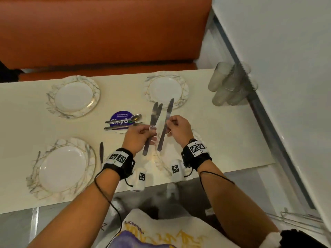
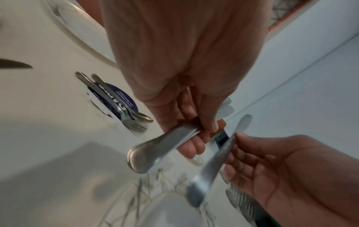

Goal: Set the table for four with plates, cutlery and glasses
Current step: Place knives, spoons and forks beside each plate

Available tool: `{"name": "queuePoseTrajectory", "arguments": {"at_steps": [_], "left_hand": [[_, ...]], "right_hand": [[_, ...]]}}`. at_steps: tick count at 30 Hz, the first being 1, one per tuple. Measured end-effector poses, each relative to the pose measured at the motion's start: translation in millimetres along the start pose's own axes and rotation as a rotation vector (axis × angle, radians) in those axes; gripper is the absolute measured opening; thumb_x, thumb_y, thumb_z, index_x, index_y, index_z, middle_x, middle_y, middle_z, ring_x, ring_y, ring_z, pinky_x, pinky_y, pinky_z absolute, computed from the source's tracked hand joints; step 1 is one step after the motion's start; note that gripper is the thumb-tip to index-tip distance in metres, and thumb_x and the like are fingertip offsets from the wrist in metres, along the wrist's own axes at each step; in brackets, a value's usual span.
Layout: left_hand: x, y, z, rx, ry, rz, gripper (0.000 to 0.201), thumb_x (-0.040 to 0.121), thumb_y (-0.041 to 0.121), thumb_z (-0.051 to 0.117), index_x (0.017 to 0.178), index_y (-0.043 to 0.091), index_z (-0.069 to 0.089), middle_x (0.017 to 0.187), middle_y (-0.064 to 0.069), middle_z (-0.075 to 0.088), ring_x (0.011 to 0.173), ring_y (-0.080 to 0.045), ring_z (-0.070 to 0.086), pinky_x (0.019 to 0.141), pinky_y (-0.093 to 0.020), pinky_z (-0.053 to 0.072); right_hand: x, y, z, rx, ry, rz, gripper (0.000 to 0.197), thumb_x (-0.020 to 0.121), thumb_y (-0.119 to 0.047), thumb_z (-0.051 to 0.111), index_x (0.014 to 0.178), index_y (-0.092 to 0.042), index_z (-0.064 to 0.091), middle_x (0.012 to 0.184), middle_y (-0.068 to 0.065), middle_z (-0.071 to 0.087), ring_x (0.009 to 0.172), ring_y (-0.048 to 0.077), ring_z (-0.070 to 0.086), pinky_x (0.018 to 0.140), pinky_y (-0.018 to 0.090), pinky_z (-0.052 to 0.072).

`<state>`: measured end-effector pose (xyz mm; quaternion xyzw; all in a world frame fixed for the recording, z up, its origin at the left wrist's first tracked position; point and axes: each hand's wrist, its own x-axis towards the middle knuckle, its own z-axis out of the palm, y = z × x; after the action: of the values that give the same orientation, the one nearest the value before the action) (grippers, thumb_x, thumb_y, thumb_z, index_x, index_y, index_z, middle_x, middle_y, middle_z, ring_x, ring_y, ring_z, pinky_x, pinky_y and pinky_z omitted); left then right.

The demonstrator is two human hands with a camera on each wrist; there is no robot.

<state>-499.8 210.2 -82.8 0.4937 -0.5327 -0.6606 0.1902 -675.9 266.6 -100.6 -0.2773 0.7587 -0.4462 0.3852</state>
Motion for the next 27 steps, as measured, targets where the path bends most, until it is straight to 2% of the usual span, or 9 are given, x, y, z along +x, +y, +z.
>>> {"name": "queuePoseTrajectory", "arguments": {"at_steps": [2, 4, 8, 10, 13, 16, 21, 24, 27], "left_hand": [[4, -2, 28, -0.016, 0.008, -0.043, 0.009, 0.096, 0.001, 0.068, 0.102, 0.001, 0.075, 0.09, -0.021, 0.076, 0.077, -0.031, 0.072, 0.076, -0.04, 0.063], [8, -5, 50, -0.05, 0.018, -0.089, 0.009, 0.096, 0.002, 0.069, 0.102, 0.0, 0.075, 0.086, -0.018, 0.075, 0.074, -0.03, 0.069, 0.078, -0.042, 0.062], [11, -10, 81, -0.031, 0.069, -0.116, 0.013, 0.097, 0.004, 0.068, 0.106, -0.003, 0.074, 0.087, -0.019, 0.076, 0.071, -0.029, 0.07, 0.072, -0.039, 0.064], [12, -9, 90, -0.019, 0.084, -0.122, 0.013, 0.099, 0.005, 0.066, 0.106, -0.003, 0.074, 0.09, -0.021, 0.075, 0.07, -0.029, 0.071, 0.072, -0.038, 0.065], [12, -7, 97, -0.006, 0.096, -0.12, 0.013, 0.1, 0.007, 0.064, 0.104, 0.001, 0.075, 0.095, -0.024, 0.075, 0.073, -0.031, 0.071, 0.076, -0.041, 0.064], [11, -4, 99, 0.001, 0.107, -0.117, 0.014, 0.101, 0.007, 0.062, 0.107, 0.001, 0.074, 0.097, -0.024, 0.075, 0.078, -0.033, 0.071, 0.077, -0.04, 0.065], [10, -4, 99, -0.002, 0.138, -0.114, 0.017, 0.102, 0.007, 0.061, 0.111, -0.001, 0.073, 0.097, -0.021, 0.075, 0.078, -0.03, 0.072, 0.072, -0.034, 0.065], [8, -4, 99, -0.006, 0.156, -0.103, 0.017, 0.103, 0.007, 0.06, 0.111, -0.001, 0.072, 0.096, -0.02, 0.075, 0.078, -0.03, 0.072, 0.07, -0.031, 0.065], [7, -7, 101, -0.024, 0.169, -0.099, 0.015, 0.102, 0.007, 0.06, 0.108, 0.001, 0.073, 0.096, -0.022, 0.075, 0.077, -0.031, 0.071, 0.07, -0.032, 0.065]], "right_hand": [[12, 11, -47, 0.03, 0.032, 0.034, 0.007, 0.098, -0.01, 0.061, 0.101, -0.005, 0.064, 0.091, 0.017, 0.071, 0.063, 0.02, 0.067, 0.06, 0.032, 0.057], [24, 29, -91, -0.001, 0.082, 0.071, 0.01, 0.099, -0.012, 0.06, 0.105, -0.005, 0.065, 0.09, 0.016, 0.071, 0.063, 0.02, 0.066, 0.064, 0.036, 0.059], [43, 77, -155, -0.195, 0.124, 0.146, 0.008, 0.096, -0.02, 0.061, 0.101, -0.021, 0.067, 0.099, 0.008, 0.074, 0.086, 0.028, 0.072, 0.085, 0.044, 0.061], [45, 97, -172, -0.29, 0.097, 0.186, 0.007, 0.096, -0.021, 0.061, 0.097, -0.025, 0.066, 0.102, 0.009, 0.075, 0.094, 0.031, 0.071, 0.091, 0.042, 0.059], [43, 120, -180, -0.385, 0.065, 0.224, 0.011, 0.096, -0.019, 0.06, 0.098, -0.02, 0.071, 0.101, 0.008, 0.075, 0.092, 0.028, 0.071, 0.087, 0.035, 0.057], [41, 134, -176, -0.479, 0.054, 0.23, 0.016, 0.096, -0.016, 0.059, 0.098, -0.015, 0.075, 0.097, 0.004, 0.075, 0.085, 0.02, 0.066, 0.076, 0.024, 0.048], [37, 145, -172, -0.553, 0.05, 0.186, 0.007, 0.093, -0.012, 0.066, 0.087, -0.013, 0.07, 0.095, 0.007, 0.073, 0.082, 0.02, 0.065, 0.076, 0.026, 0.054], [36, 145, -176, -0.613, 0.078, 0.117, 0.004, 0.094, -0.018, 0.068, 0.097, -0.014, 0.067, 0.1, 0.004, 0.069, 0.085, 0.02, 0.064, 0.071, 0.025, 0.047], [38, 148, -183, -0.698, 0.02, -0.046, 0.03, 0.092, -0.014, 0.066, 0.122, -0.022, 0.063, 0.12, 0.006, 0.057, 0.107, 0.024, 0.057, 0.089, 0.034, 0.051]]}}
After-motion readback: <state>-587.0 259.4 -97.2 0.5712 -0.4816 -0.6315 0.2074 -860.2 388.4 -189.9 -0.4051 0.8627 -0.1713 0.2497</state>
